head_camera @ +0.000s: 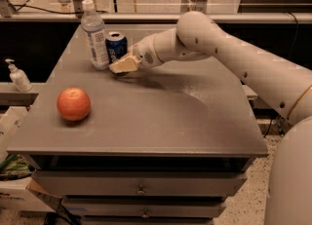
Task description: Move pepsi can near blue plastic bottle
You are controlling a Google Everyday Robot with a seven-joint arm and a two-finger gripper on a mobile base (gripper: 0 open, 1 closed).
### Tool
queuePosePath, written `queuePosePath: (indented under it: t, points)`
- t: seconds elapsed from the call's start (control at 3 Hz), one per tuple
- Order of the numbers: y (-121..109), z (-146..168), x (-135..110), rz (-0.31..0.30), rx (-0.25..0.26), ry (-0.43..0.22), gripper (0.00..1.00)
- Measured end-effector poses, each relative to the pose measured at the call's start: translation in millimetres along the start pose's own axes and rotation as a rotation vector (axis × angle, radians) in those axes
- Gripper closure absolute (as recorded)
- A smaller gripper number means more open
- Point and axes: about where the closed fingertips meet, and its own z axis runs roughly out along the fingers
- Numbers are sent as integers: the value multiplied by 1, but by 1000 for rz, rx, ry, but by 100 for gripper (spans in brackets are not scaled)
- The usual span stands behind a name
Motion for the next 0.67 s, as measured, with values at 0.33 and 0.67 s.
queuePosePath:
  t: [0.33, 0.67]
  points:
    - [1, 0, 1, 15, -9, -5, 0]
    - [0, -3, 1, 23, -4, -10, 0]
